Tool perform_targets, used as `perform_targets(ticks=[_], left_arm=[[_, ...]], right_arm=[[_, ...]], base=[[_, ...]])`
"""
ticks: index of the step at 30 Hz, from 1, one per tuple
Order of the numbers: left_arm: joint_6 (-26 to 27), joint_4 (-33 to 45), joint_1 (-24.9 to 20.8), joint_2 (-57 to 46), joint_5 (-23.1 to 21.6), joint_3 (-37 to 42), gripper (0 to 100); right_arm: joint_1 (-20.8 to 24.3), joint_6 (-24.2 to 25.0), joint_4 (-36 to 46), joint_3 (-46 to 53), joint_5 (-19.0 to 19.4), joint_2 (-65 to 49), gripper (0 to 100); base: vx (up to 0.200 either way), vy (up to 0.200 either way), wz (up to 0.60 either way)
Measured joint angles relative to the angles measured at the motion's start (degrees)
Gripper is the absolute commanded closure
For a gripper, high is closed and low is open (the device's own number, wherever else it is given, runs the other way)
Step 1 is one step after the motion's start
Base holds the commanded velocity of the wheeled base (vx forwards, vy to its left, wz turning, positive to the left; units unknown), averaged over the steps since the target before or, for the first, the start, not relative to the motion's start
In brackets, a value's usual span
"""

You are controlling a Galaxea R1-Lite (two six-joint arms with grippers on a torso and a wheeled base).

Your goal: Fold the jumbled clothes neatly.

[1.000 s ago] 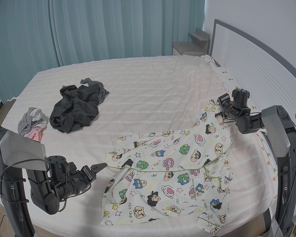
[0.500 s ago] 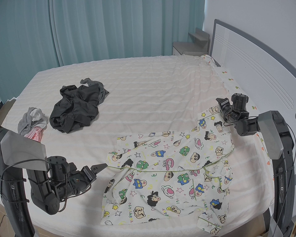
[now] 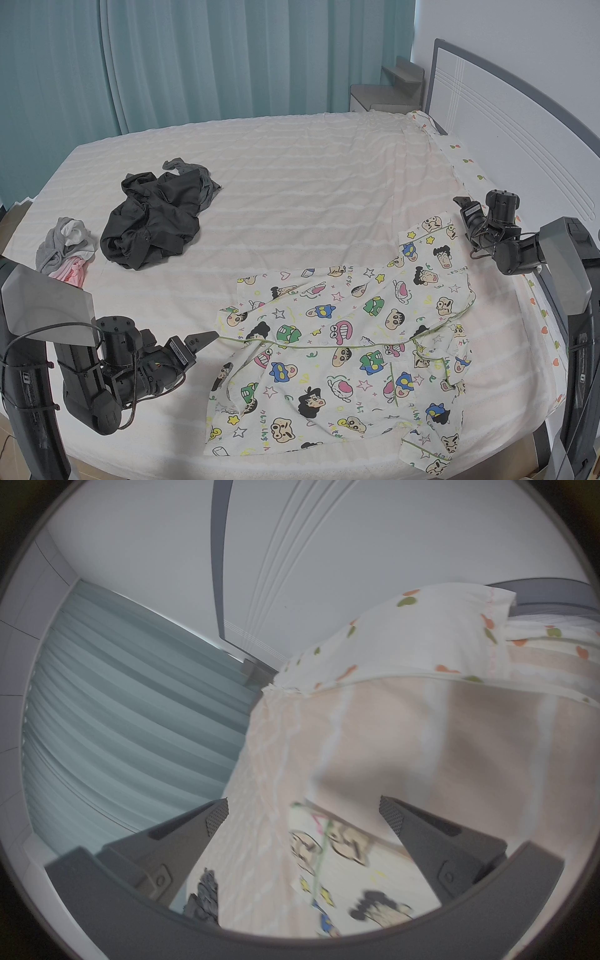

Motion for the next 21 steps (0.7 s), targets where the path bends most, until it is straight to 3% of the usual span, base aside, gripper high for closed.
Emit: perform_targets(ticks=[5, 14, 21], left_arm=[[1.27, 0.0, -0.74, -0.05, 1.08, -0.38, 0], [3.29, 0.84, -3.91, -0.52, 9.5, -5.4, 0], [4.5, 15.36, -6.14, -1.05, 13.6, -17.03, 0]], right_arm=[[1.17, -1.54, -3.39, 13.8, 0.11, -6.69, 0], [3.1, -3.23, -10.48, 38.73, 1.94, -25.31, 0], [5.06, -4.33, -13.54, 54.41, 3.66, -44.18, 0]], base=[[0.0, 0.0, 0.0], [0.0, 0.0, 0.0], [0.0, 0.0, 0.0]])
